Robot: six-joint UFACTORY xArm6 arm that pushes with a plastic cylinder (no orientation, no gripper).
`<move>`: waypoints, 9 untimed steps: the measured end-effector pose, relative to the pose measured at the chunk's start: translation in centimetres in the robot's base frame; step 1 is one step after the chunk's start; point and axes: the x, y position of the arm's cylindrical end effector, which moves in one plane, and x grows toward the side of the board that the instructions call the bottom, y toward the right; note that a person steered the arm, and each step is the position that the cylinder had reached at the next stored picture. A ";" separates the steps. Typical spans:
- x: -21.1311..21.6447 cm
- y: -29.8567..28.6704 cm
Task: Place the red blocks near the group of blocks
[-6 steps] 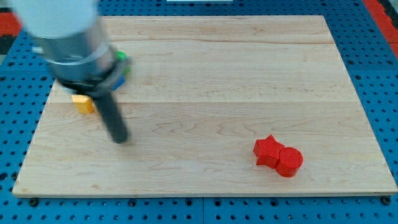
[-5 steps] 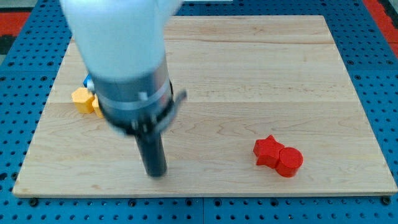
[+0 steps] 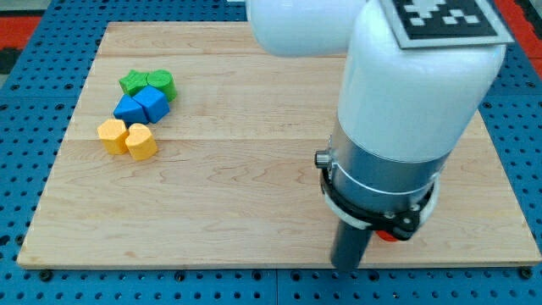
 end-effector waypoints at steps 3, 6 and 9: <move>-2.7 7.6; -9.1 2.2; -0.8 8.5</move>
